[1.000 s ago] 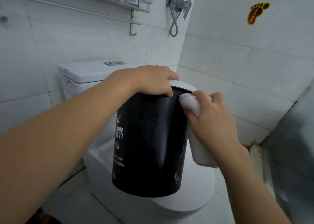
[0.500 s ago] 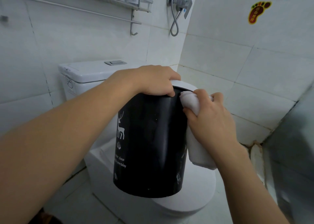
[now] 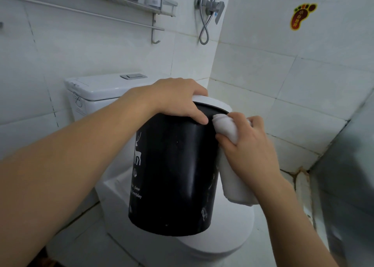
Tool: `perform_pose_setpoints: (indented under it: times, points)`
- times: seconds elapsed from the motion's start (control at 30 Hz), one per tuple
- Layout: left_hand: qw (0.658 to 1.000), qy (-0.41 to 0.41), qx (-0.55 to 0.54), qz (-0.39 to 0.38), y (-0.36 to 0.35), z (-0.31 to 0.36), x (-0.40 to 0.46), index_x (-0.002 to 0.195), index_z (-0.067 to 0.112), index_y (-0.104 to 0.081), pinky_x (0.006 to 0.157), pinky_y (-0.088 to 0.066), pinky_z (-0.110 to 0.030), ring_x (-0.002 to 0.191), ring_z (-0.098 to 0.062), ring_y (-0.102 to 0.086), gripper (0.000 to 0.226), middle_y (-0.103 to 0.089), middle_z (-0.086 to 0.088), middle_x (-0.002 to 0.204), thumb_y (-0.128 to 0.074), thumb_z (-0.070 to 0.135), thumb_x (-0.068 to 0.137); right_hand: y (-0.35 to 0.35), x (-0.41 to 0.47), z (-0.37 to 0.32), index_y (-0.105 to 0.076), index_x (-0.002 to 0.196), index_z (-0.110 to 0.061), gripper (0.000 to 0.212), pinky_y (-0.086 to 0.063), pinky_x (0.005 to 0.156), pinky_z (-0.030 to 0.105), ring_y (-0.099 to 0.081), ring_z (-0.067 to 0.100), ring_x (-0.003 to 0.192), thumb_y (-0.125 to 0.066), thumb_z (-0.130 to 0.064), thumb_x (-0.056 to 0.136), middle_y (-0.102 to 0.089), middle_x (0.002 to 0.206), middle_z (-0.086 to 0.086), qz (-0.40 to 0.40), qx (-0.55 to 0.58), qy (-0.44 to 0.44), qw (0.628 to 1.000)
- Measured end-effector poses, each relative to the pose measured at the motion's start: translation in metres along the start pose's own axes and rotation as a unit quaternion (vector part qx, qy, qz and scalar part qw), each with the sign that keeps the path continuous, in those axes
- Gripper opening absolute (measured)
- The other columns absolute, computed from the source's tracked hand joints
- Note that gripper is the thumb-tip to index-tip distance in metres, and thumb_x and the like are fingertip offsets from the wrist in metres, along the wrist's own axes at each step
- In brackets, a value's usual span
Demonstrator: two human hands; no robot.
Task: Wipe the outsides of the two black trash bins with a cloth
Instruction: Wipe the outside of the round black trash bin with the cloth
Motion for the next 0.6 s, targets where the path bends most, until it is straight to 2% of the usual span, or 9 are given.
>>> perform_pose_setpoints:
  times: [0.07, 0.17, 0.27, 0.37, 0.5, 0.6]
  points:
    - [0.999, 0.011, 0.011, 0.044, 0.002, -0.005, 0.002, 0.104, 0.035, -0.066, 0.085, -0.049, -0.038, 0.098, -0.019, -0.059, 0.041, -0.066, 0.012, 0.1, -0.074, 0.058, 0.071, 0.005, -0.002, 0.009, -0.047, 0.125, -0.042, 0.037, -0.04, 0.073, 0.034, -0.055, 0.028, 0.09, -0.058, -0.047, 0.089, -0.04, 0.115, -0.003, 0.013, 0.017, -0.005, 1.0]
    - [0.997, 0.03, -0.051, 0.051, 0.003, -0.019, 0.003, 0.09, 0.032, -0.068, 0.079, -0.051, -0.037, 0.088, -0.018, -0.062, 0.037, -0.066, 0.01, 0.086, -0.074, 0.055, 0.061, 0.009, -0.006, 0.023, -0.048, 0.122, -0.043, 0.035, -0.039, 0.074, 0.033, -0.054, 0.027, 0.088, -0.058, -0.048, 0.089, -0.042, 0.115, -0.003, 0.026, 0.023, -0.021, 0.999]
    - [0.991, 0.031, -0.128, 0.03, 0.003, -0.029, 0.004, 0.084, 0.026, -0.069, 0.069, -0.047, -0.033, 0.076, -0.016, -0.062, 0.023, -0.066, 0.007, 0.077, -0.083, 0.037, 0.068, 0.004, -0.008, 0.033, -0.049, 0.121, -0.044, 0.034, -0.037, 0.073, 0.033, -0.051, 0.024, 0.085, -0.057, -0.049, 0.088, -0.043, 0.114, -0.003, 0.016, 0.025, -0.031, 0.999]
    - [0.987, 0.022, -0.157, 0.019, 0.003, -0.031, 0.007, 0.083, 0.021, -0.07, 0.062, -0.041, -0.027, 0.064, -0.01, -0.056, 0.013, -0.062, 0.008, 0.067, -0.082, 0.021, 0.076, -0.004, -0.008, 0.035, -0.049, 0.122, -0.043, 0.034, -0.036, 0.07, 0.032, -0.049, 0.022, 0.083, -0.058, -0.047, 0.09, -0.043, 0.114, -0.003, 0.005, 0.018, -0.028, 0.999]
    - [0.983, 0.02, -0.179, 0.012, 0.0, -0.033, 0.01, 0.083, 0.017, -0.069, 0.063, -0.04, -0.028, 0.063, -0.011, -0.054, 0.015, -0.061, 0.004, 0.069, -0.082, 0.02, 0.077, -0.007, -0.007, 0.032, -0.047, 0.125, -0.043, 0.036, -0.035, 0.068, 0.031, -0.046, 0.021, 0.081, -0.057, -0.047, 0.09, -0.041, 0.115, -0.004, -0.001, 0.016, -0.023, 1.0]
    - [0.982, 0.021, -0.19, 0.006, -0.003, -0.034, 0.011, 0.081, 0.019, -0.066, 0.065, -0.043, -0.031, 0.064, -0.012, -0.055, 0.025, -0.061, 0.003, 0.07, -0.081, 0.033, 0.068, -0.005, -0.005, 0.027, -0.046, 0.123, -0.043, 0.035, -0.036, 0.067, 0.032, -0.045, 0.021, 0.082, -0.056, -0.046, 0.09, -0.039, 0.114, -0.005, -0.001, 0.009, -0.018, 1.0]
Point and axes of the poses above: each hand's wrist, its own x-axis towards the middle knuckle, its own y-axis out of the back of the hand, z = x × y, the point moved 8 cm from there along x, towards the middle knuckle
